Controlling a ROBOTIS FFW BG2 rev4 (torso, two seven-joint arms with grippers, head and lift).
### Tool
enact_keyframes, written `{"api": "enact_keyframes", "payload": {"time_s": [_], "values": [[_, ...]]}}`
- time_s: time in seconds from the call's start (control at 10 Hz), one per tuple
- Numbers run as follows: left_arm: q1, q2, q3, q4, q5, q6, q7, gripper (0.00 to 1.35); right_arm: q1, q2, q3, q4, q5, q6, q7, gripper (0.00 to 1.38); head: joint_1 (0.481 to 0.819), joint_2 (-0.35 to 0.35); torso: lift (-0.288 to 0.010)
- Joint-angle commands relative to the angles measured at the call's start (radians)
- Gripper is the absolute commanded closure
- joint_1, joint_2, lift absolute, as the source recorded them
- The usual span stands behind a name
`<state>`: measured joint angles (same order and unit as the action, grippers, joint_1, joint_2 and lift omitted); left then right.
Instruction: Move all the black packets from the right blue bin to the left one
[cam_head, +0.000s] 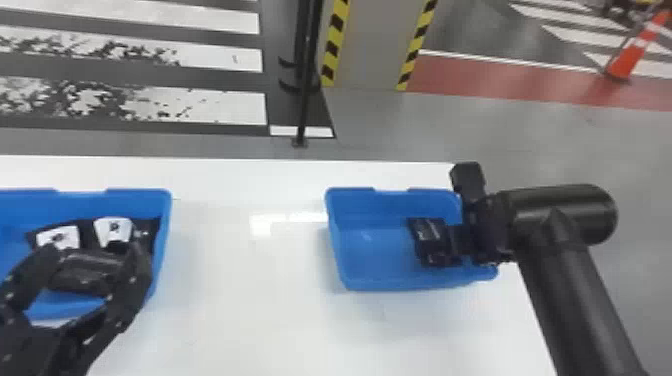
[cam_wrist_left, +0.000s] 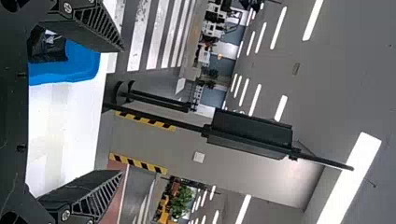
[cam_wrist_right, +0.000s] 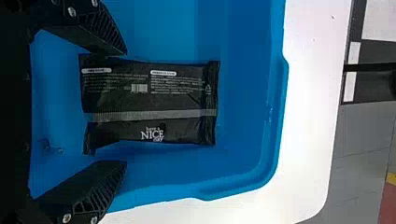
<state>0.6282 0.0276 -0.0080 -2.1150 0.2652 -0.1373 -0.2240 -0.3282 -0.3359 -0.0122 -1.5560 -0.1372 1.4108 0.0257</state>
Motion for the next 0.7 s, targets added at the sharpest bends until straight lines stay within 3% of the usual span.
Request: {"api": "enact_keyframes", "payload": {"time_s": [0.0, 0.1, 0.2, 0.3, 0.6], "values": [[-0.002, 0.000, 0.000, 0.001, 0.000, 0.002, -0.002, 0.11, 0.007, 0.001, -0.002, 0.001, -0.002, -0.009, 0.000, 0.18, 0.695, -0.250, -0.140], [-0.002, 0.000, 0.000, 0.003, 0.002, 0.000, -0.002, 0.12, 0.009, 0.003, -0.002, 0.001, -0.008, -0.017, 0.000, 0.50, 0.695, -0.251, -0.140], [-0.002, 0.000, 0.002, 0.006, 0.004, 0.000, -0.002, 0.12, 0.016, 0.005, -0.014, 0.001, -0.028, -0.017, 0.000, 1.01, 0.695, -0.250, -0.140], [-0.002, 0.000, 0.002, 0.008, 0.008, 0.000, -0.002, 0.12, 0.034, 0.012, -0.046, -0.006, -0.040, -0.036, -0.001, 1.14, 0.695, -0.246, -0.140], [-0.005, 0.000, 0.004, 0.013, 0.014, -0.008, -0.002, 0.13, 0.107, 0.028, -0.052, -0.099, -0.036, -0.130, -0.001, 1.17, 0.695, -0.242, -0.140]]}}
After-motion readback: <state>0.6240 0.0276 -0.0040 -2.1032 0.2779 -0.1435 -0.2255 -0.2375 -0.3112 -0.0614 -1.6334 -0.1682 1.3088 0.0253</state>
